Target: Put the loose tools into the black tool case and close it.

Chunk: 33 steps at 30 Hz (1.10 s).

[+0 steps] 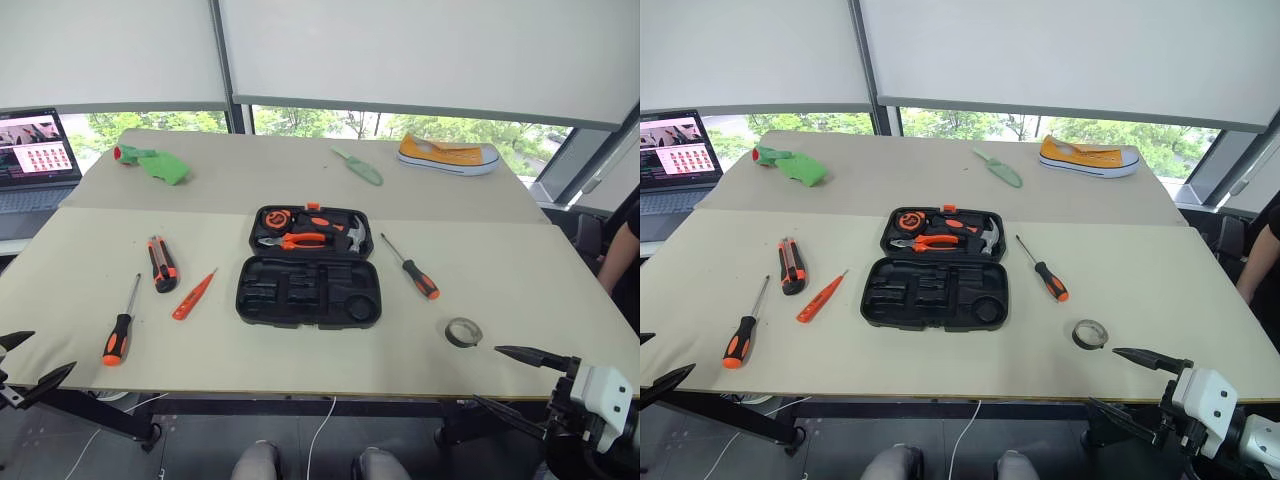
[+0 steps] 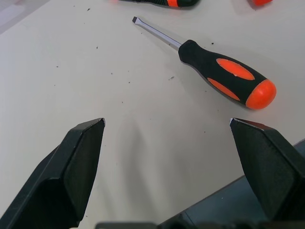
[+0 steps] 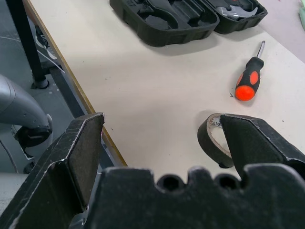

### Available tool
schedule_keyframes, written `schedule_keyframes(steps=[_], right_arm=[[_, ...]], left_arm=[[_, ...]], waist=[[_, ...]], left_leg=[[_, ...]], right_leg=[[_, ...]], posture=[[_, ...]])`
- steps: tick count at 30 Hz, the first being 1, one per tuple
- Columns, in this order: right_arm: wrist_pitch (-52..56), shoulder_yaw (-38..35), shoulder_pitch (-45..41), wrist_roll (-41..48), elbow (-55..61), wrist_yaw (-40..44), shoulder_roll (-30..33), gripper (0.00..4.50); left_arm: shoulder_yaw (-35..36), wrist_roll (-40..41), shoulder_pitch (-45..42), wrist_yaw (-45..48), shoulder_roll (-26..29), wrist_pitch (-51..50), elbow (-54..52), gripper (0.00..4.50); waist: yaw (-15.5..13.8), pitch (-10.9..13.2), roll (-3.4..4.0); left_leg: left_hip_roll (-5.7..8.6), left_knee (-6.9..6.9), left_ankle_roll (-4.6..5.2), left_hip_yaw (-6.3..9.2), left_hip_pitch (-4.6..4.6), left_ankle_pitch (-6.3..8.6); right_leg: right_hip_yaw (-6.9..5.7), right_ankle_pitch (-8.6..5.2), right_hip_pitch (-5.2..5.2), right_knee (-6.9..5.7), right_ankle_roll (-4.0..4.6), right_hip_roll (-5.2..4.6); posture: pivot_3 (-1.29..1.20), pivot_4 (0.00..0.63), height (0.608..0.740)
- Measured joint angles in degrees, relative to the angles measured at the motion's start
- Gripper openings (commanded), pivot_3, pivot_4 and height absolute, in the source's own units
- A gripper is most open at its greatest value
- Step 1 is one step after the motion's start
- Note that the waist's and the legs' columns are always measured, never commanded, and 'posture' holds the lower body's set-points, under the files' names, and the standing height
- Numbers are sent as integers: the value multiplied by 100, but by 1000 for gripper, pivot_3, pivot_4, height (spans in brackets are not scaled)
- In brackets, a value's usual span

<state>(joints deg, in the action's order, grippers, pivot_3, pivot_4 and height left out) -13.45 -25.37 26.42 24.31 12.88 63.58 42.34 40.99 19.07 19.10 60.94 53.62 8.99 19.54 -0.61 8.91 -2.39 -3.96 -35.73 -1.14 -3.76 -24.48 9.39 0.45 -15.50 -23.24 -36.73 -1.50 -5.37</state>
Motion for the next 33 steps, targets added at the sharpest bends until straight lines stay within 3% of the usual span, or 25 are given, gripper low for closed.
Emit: schedule_keyframes(steps=[3,6,9,13,19,26,33], right_arm=[[-1,108,-281,11,-13,-9,-79,4500],[134,798,-1348,365,301,-102,-459,4500],[539,1079,-1742,858,585,-169,-532,4500],[796,1319,-2110,1205,704,-229,-744,4500],[538,1648,-2206,976,811,-57,-965,4500],[522,1994,-2401,833,900,-182,-1185,4500],[350,2032,-2642,722,575,-96,-1220,4500]], left_arm=[[94,163,25,-33,-31,-313,-2,4487],[678,1066,98,-402,-285,-1871,-304,4487],[1206,1384,392,-812,-459,-2628,-548,4487],[1507,1501,928,-1152,-862,-3317,-603,4487],[1771,1847,1274,-1422,-1015,-4210,-1088,4487],[1479,2325,867,-1540,-546,-5346,-2211,4487],[379,2316,-434,-2445,-185,-6420,-2669,4487]], waist=[[23,-1,-5],[148,2,-7],[143,3,-5],[138,-2,-13],[5,-22,-47],[-3,-25,-41],[11,-28,-40]], left_leg=[[-5,0,0,0,5,0],[-34,-2,0,8,7,0],[-34,-1,-3,-6,20,2],[-31,-1,-24,-8,17,19],[-57,-5,-35,-6,17,25],[-76,-5,-41,-8,14,27],[-76,-4,-39,-14,17,24]], right_leg=[[0,0,1,-2,0,3],[-13,19,7,-8,6,7],[-26,16,0,-3,12,6],[-29,15,-1,-3,34,8],[-71,-3,-1,-5,48,6],[-111,3,-5,-3,57,-19],[-119,25,2,-8,93,10]], posture=[[0,150,740],[0,150,740],[0,150,740],[0,150,740],[0,150,740],[0,150,740],[0,150,740]])
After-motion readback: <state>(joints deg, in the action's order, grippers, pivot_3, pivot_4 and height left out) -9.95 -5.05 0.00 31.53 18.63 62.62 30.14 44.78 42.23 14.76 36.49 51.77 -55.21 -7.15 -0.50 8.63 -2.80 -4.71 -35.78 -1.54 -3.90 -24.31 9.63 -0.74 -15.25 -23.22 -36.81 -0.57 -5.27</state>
